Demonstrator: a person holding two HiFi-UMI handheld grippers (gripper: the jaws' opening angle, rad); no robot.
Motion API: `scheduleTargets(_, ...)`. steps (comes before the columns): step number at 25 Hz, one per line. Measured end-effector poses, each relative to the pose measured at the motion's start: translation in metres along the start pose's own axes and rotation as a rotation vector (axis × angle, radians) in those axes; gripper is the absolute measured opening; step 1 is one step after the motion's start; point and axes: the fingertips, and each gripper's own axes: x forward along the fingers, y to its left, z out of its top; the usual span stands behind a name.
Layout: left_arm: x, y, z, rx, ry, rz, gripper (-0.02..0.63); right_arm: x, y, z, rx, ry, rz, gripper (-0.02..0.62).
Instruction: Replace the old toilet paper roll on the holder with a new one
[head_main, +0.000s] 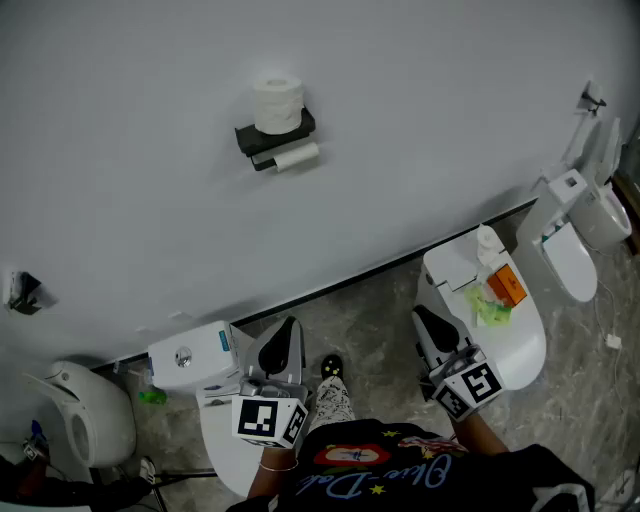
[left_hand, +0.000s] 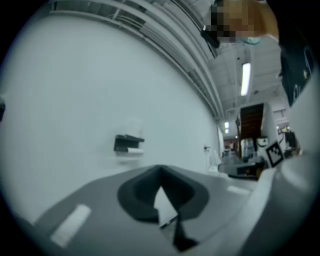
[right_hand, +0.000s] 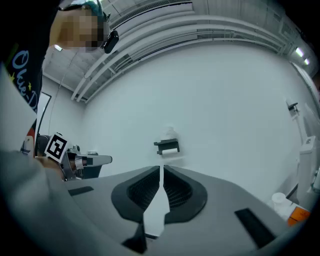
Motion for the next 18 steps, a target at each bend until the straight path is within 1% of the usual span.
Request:
scheduleTargets(4, 0.054, 0.045, 0.003, -0.032, -0.006, -0.027, -0.009, 0.072, -0.013, 0.014, -0.032, -0.007, 0.0, 0.014)
scheduleTargets(7, 0.089, 0.08, 0.008, -0.034, -0.011, -0.047, -0.009, 0.132, -0.016, 0.025, -0.05, -0.032, 0.013, 0.014)
scheduleTargets(11, 0.13, 0.119, 0.011, -0.028, -0.014, -0.072, -0.009, 0.204, -0.021, 0.041, -0.048, -0.074, 0.029, 0.014)
scheduleTargets(14, 0.153, 0.135, 0.008, -0.002, -0.001, -0.076, -0.009, 0.236, -0.023, 0.047, -0.055, -0.09, 0.04, 0.014)
scheduleTargets(18, 0.174, 0.142, 0.003, -0.018, 0.019, -0.083, -0.009, 0.259, -0.032, 0.043, -0.037, -0.073, 0.049, 0.014)
